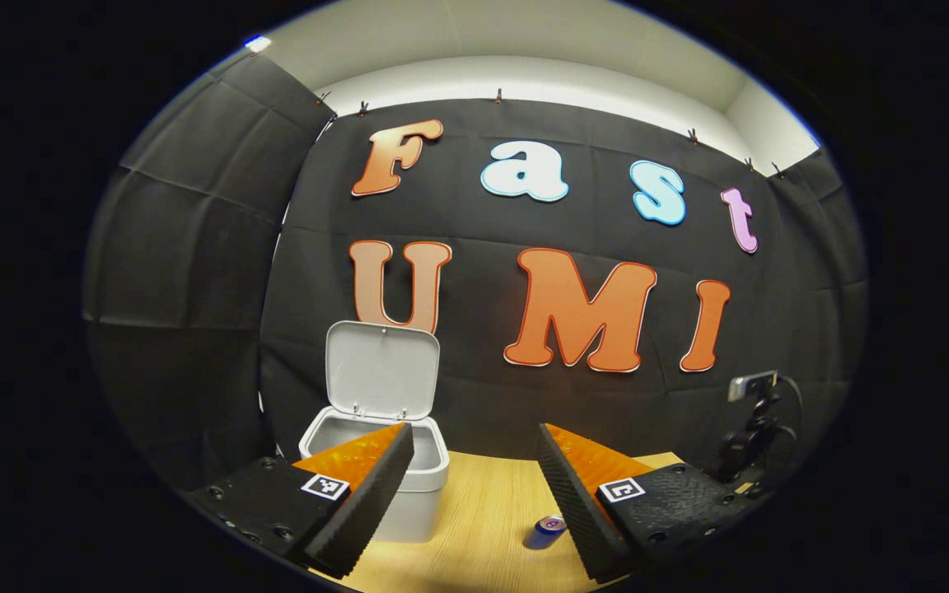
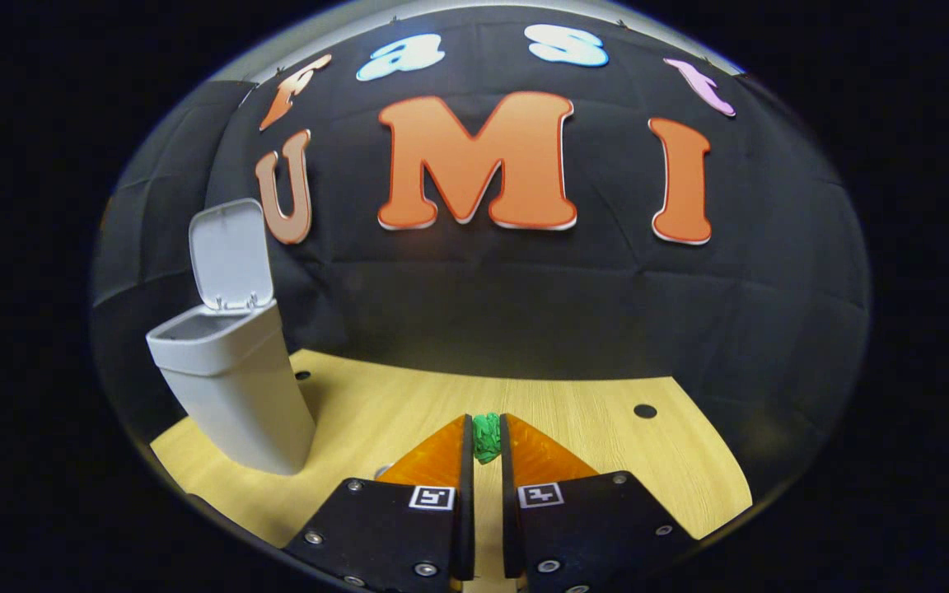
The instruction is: Press the lid of the desktop garbage bin to open it, pick up the crumpled paper on the desktop and throw it into the bin, then pick up the pop can on the desktop and drop it into the bin, and finally close the garbage bin lid.
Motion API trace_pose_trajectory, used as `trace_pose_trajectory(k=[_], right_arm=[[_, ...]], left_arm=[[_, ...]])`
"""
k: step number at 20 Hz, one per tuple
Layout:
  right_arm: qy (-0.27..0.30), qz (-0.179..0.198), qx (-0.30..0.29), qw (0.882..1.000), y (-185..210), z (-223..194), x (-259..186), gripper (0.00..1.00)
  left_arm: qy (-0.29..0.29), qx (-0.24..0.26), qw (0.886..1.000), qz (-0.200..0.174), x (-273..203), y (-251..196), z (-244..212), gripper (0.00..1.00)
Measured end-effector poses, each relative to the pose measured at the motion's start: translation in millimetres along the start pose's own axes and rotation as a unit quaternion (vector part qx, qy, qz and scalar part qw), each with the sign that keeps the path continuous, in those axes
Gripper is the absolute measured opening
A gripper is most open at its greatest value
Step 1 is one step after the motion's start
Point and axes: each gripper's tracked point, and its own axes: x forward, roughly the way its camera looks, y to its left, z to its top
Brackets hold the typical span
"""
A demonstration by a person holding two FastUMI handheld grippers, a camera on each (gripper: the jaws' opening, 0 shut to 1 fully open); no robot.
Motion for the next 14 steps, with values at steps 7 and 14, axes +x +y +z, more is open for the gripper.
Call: trace_pose_trajectory(k=[7, 14], right_arm=[[-0.051, 0.039, -0.01, 0.998, 41, 67, -27, 0.13], [-0.097, 0.098, -0.025, 0.99, 97, 124, -42, 0.13]], left_arm=[[-0.004, 0.001, 1.0, 0.022, -4, 24, 2, 0.94], [-0.007, -0.002, 0.998, 0.056, -18, 60, 1, 0.94]])
